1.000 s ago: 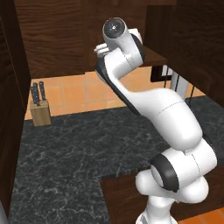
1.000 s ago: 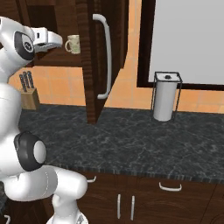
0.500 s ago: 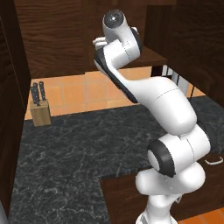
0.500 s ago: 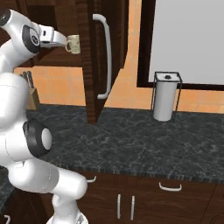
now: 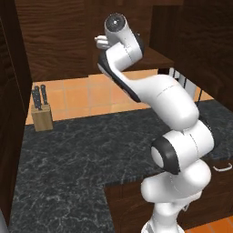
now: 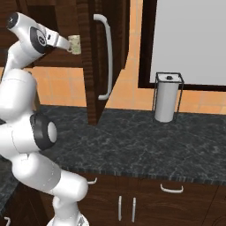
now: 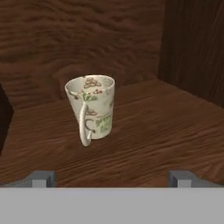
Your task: Gather all objects into one cabinet and sort the glasses and bowls to opposite sides.
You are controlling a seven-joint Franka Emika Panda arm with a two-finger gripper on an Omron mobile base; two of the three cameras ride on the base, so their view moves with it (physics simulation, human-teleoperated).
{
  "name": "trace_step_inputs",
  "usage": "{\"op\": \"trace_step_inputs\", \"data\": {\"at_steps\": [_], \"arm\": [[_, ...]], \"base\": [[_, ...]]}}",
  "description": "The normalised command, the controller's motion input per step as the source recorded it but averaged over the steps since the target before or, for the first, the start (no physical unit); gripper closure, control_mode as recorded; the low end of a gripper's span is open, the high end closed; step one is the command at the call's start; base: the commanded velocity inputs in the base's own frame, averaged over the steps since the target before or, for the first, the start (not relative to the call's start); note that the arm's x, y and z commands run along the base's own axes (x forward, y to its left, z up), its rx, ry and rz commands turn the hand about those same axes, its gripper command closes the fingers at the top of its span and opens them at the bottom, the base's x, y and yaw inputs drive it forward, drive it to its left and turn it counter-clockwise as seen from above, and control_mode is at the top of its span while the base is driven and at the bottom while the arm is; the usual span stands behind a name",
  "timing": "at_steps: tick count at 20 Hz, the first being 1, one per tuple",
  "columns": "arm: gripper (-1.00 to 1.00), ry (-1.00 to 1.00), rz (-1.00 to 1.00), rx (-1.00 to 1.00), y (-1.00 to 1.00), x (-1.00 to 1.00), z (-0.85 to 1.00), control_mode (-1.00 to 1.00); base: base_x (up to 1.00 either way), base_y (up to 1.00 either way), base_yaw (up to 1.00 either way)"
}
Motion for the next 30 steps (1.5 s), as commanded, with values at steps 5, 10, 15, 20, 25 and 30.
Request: {"op": "trace_step_inputs", "data": {"at_steps": [5,10,15,20,25,30], "arm": [[-1.0,0.05,0.0,0.17,0.03,0.51,0.0,-1.0],[-1.0,-0.01,0.0,0.03,0.0,0.72,-0.03,-1.0],[-1.0,-0.02,0.0,0.0,0.1,0.58,-0.08,-1.0],[-1.0,0.0,0.0,0.0,0.35,0.42,-0.11,-1.0],[-1.0,0.0,0.0,-0.05,0.2,0.49,-0.24,-1.0],[1.0,0.01,0.0,-0.04,0.0,0.22,-0.1,-1.0]], "base": [[0.0,0.0,0.0],[0.0,0.0,0.0],[0.0,0.0,0.0],[0.0,0.0,0.0],[0.0,0.0,0.0],[0.0,0.0,0.0]]}}
